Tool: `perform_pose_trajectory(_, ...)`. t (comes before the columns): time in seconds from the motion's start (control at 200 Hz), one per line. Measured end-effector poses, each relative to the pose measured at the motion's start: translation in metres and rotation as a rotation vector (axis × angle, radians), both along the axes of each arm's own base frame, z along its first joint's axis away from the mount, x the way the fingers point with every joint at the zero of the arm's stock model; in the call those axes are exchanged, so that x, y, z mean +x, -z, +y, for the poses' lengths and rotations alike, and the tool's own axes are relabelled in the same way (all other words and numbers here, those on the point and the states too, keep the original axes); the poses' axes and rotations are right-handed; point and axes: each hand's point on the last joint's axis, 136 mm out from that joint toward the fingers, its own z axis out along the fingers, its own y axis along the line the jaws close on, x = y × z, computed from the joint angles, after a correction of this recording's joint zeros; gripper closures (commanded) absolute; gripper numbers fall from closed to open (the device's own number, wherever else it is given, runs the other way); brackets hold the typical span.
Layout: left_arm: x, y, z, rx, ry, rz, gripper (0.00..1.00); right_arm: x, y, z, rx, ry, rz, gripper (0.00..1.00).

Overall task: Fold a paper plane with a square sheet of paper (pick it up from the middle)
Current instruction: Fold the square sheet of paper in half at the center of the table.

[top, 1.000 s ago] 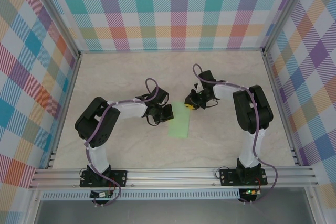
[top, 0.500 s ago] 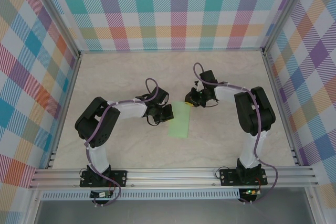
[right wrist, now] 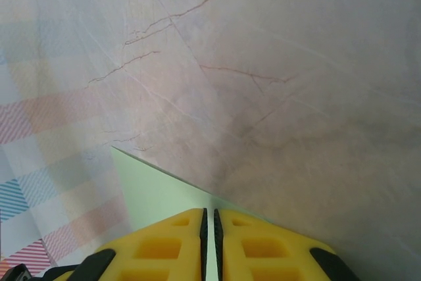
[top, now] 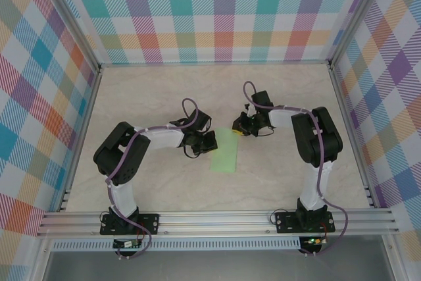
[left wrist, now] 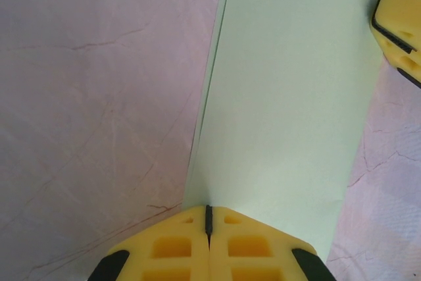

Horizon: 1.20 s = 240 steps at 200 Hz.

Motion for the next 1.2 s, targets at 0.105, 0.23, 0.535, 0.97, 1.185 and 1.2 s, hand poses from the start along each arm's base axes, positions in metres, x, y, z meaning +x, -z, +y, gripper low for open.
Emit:
perform_pose_trajectory(0.105, 0.0, 0.0, 0.0, 0.0, 0.0, 0.0, 1.0, 0.003, -0.001, 0.0, 0.011, 0.005, -0.013, 0.85)
perform_pose_trajectory(0.23, 0.0, 0.0, 0.0, 0.0, 0.0, 0.0, 1.0, 0.002, 0.002, 0.001, 0.023, 0.005, -0.018, 0.85)
perform_pose_trajectory(0.535, 0.0, 0.0, 0.0, 0.0, 0.0, 0.0, 1.0, 0.002, 0.001, 0.001, 0.05, 0.011, -0.02, 0.85)
perform_pose_trajectory(0.97, 0.0, 0.0, 0.0, 0.0, 0.0, 0.0, 1.0, -0.032, -0.046, 0.011, 0.075, -0.015, -0.088, 0.83)
perform_pose_trajectory(1.185, 0.0, 0.0, 0.0, 0.0, 0.0, 0.0, 1.0, -0.085, -0.009, 0.016, 0.067, -0.062, 0.032, 0.83)
perform_pose_trajectory(1.2, 0.0, 0.0, 0.0, 0.0, 0.0, 0.0, 1.0, -0.087, -0.008, 0.016, 0.064, -0.065, 0.036, 0.83)
